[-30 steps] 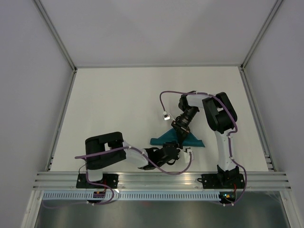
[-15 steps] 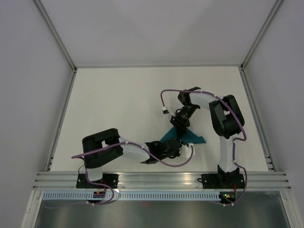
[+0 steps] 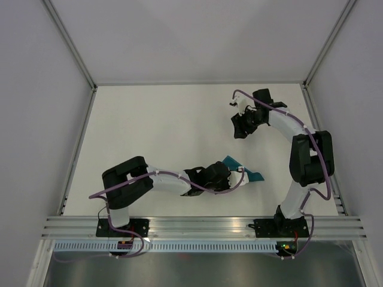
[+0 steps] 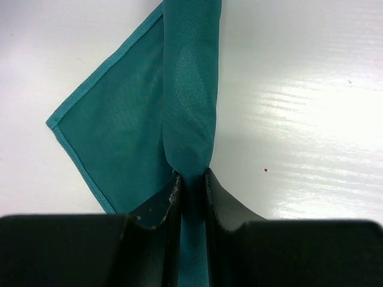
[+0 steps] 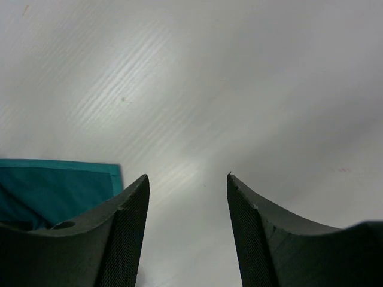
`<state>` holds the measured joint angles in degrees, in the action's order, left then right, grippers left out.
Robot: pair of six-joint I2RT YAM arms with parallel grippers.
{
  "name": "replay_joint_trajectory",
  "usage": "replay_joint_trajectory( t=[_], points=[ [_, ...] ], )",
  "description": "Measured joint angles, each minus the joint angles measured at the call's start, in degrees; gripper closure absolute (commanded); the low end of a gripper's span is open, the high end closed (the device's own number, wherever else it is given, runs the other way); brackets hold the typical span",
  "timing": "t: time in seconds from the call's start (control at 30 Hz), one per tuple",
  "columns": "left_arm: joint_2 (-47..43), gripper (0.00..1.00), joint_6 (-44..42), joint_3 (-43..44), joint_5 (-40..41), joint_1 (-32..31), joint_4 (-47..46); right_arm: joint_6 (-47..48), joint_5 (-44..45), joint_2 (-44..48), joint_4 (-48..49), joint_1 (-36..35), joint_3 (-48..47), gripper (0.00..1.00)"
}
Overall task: Fold the napkin, place the utensils inside, and roll it up
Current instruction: Roll the napkin with the utensil
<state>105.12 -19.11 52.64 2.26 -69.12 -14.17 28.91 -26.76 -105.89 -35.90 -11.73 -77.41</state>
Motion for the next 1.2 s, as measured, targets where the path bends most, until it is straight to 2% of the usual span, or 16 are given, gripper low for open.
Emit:
replay_joint_trajectory(
  t=[0.23,0.43,0.57,0.7,1.03,1.1,1.2],
  points=[
    [2.47,0.98,6.54,5.2,-8.15,3.63,4.94,-1.84,-2.51,7.37,0.07,11.82,-0.33,0.38],
    [6.71,0.98,10.88,11.06,-17.75,7.26,9.07,3.74,-6.43,19.89,-2.71,18.95,2.78,0.37],
    [8.68,0.98,13.55,13.22,-23.93,9.73,10.05,8.68,-9.09,30.08,-4.5,19.06,9.11,0.37],
    [10.21,0.98,15.76,14.78,-29.07,11.87,11.17,16.11,-11.87,35.47,-8.81,18.71,14.78,0.37],
    [13.79,0.98,18.67,18.47,-38.58,15.47,13.92,42.73,-16.98,36.76,-29.7,17.7,21.27,0.34],
    [14.51,0.98,19.43,19.15,-40.44,16.2,14.34,45.48,-17.2,36.85,-30.71,16.24,23.23,0.33],
    [15.61,0.98,20.22,20.06,-43.08,17.11,14.91,44.28,-15.89,38.42,-25.86,12.52,28.85,0.33]
  ],
)
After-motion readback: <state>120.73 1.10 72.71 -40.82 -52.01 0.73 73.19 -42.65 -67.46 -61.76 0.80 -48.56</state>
